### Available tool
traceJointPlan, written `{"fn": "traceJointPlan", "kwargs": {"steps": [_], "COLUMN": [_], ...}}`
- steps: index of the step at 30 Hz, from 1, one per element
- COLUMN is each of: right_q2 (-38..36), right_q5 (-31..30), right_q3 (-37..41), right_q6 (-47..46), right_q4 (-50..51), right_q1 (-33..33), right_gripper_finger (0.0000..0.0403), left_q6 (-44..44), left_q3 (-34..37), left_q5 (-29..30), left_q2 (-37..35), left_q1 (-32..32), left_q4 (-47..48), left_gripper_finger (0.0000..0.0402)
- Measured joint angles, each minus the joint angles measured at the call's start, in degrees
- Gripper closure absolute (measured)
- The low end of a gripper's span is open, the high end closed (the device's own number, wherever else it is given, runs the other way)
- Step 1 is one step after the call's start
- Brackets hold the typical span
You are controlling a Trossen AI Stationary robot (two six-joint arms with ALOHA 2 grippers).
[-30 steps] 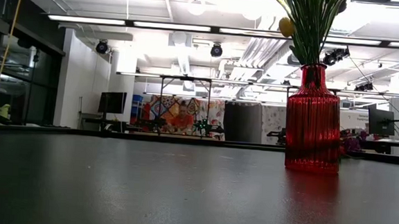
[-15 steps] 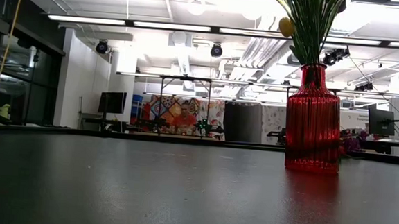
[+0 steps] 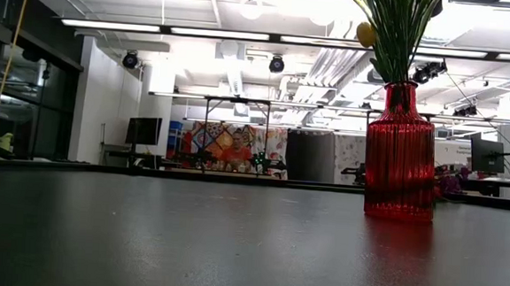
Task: Sort flowers into vase by color
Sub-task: Put the left pink tulip into the yellow flower vase, then adjust the right red tulip in the yellow flower vase
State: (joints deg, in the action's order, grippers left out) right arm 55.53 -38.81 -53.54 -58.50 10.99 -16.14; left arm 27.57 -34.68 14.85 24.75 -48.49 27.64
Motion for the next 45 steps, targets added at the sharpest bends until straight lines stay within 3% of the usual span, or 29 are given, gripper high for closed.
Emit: {"fn": "traceJointPlan", "kwargs": {"steps": [6,17,28,32,37,41,45], "right_q2": [0.0,0.0,0.0,0.0,-0.02,-0.05,-0.09], "right_q5": [0.0,0.07,0.04,-0.09,-1.97,-3.38,-3.41], "right_q3": [0.0,0.0,0.0,0.0,0.0,0.0,0.0], "right_q6": [0.0,0.0,0.02,0.2,4.1,7.89,9.77], "right_q4": [0.16,0.16,-0.05,-0.11,-2.65,-4.33,-4.43], "right_q1": [-0.02,0.0,-0.02,-0.02,0.0,0.0,0.0], "right_gripper_finger": [0.0091,0.0091,0.0091,0.0091,0.0091,0.0091,0.0091], "left_q6": [1.61,8.18,3.17,-2.39,-11.35,-16.86,-18.72], "left_q3": [0.0,0.0,-0.2,-3.46,-10.56,-16.77,-24.52], "left_q5": [-0.21,-3.74,-4.51,-1.4,8.82,14.3,13.58], "left_q2": [0.0,0.0,-0.09,-0.28,0.98,7.2,17.88], "left_q1": [0.0,0.0,0.04,0.07,0.09,1.13,5.24], "left_q4": [0.05,3.39,-1.72,-1.58,-1.91,-0.68,5.36], "left_gripper_finger": [0.0376,0.027,0.0228,0.0228,0.0227,0.0227,0.0227]}}
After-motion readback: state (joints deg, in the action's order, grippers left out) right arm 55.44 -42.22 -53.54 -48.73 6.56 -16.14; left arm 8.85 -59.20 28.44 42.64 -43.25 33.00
